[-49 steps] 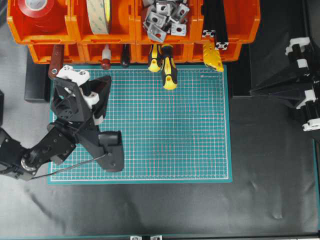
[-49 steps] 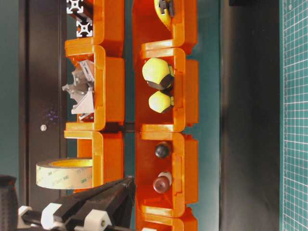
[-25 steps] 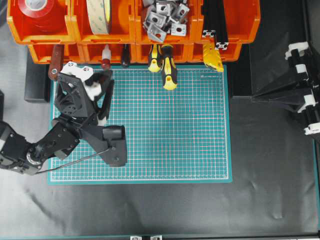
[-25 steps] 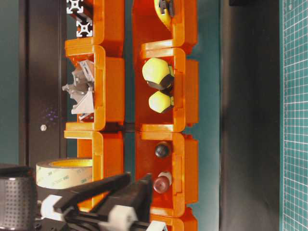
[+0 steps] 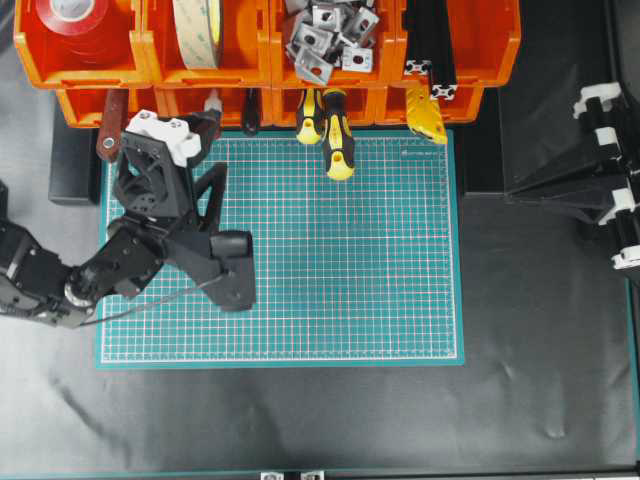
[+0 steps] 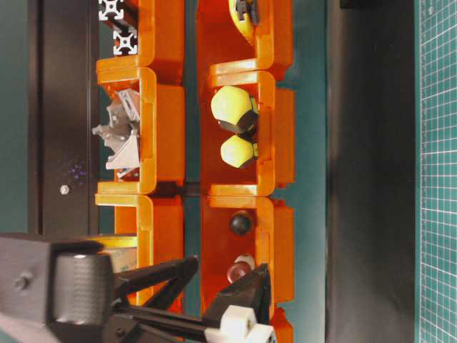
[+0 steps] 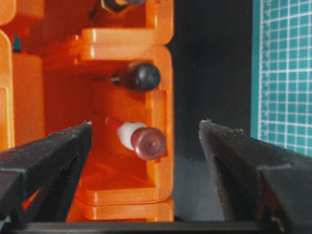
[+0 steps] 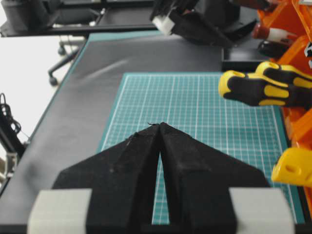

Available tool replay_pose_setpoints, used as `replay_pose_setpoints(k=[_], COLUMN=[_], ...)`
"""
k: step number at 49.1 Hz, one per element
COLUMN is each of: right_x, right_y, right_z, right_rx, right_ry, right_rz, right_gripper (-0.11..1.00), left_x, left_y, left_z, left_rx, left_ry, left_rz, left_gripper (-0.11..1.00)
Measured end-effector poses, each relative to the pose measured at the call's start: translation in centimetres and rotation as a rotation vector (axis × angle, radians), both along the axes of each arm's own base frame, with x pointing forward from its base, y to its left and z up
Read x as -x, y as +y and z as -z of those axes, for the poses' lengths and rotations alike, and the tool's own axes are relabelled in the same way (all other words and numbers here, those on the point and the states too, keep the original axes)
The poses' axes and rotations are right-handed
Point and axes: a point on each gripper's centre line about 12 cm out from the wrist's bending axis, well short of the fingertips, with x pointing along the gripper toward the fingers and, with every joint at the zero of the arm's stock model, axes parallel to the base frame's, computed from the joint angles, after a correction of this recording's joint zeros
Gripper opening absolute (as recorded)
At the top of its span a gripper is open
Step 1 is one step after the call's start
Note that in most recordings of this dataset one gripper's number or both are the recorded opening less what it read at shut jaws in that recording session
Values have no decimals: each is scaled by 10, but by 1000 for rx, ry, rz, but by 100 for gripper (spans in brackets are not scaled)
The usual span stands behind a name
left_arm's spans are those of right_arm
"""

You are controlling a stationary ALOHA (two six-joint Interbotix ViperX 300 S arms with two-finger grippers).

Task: Pick red screwdriver from container rack with left arm.
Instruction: 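Close the left gripper on the red screwdriver handle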

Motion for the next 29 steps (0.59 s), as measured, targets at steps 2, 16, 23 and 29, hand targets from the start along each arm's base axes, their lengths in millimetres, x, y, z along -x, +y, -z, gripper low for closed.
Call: replay_pose_setpoints(k=[2,16,23,29], right_x=[0,0,1,1], right_y=[0,0,0,1], right_z=[0,0,0,0], right_rx=[0,-2,-2,0], right_ry=[0,-1,0,-2], right_rz=[2,0,-3,-6], right_gripper=[0,0,0,0], left_x=[0,4,5,4], left_y=[3,7,8,11], left_z=[1,12,13,14], left_rx=[0,1,1,5], left_ry=[3,28,31,31], left_rz=[-2,5,4,-1], left_gripper=[88,88,87,86])
